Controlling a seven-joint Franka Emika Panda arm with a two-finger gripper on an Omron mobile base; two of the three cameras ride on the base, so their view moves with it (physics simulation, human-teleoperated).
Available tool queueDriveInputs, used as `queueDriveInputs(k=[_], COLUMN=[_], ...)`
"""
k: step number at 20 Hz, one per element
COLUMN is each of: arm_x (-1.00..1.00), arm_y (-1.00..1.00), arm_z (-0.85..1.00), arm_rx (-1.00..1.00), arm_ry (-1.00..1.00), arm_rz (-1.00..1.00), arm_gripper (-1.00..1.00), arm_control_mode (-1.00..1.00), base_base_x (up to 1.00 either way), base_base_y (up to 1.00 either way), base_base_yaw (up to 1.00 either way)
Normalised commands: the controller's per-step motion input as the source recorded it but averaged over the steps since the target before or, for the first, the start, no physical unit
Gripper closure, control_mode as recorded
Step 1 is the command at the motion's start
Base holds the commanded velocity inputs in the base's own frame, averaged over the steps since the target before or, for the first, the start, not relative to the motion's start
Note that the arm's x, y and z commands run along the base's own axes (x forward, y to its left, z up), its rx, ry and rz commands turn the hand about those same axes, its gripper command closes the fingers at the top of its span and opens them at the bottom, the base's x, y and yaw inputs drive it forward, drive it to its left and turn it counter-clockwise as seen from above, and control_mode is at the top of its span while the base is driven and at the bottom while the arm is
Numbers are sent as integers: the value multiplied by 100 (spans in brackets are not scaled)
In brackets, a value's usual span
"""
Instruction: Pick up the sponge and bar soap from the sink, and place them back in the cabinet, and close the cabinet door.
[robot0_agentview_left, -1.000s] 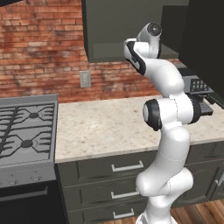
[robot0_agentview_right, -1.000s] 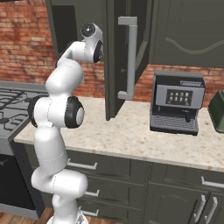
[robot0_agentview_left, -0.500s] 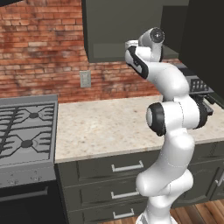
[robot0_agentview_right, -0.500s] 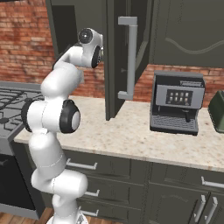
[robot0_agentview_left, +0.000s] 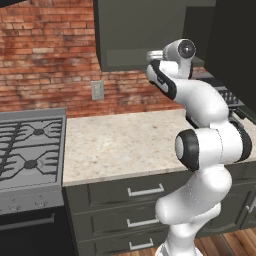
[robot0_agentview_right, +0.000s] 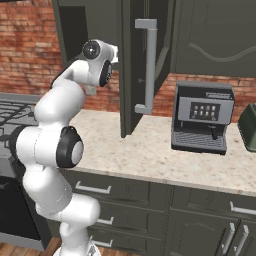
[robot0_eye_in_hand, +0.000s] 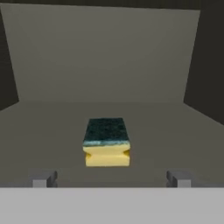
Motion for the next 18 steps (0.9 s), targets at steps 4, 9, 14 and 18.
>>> queueDriveInputs(k=[4, 9, 14, 18], arm_x=[-83, -97, -91, -79], arm_y=[0, 0, 1, 14], arm_z=[8, 0, 7, 28], arm_rx=[0, 0, 0, 0], arm_ry=[-2, 0, 0, 9], arm_rz=[0, 0, 0, 0], arm_gripper=[-100, -100, -100, -100], arm_control_mode=[-100, -100, -100, -100], base_base_x=[0, 0, 0, 0], base_base_y=[0, 0, 0, 0], base_base_yaw=[0, 0, 0, 0])
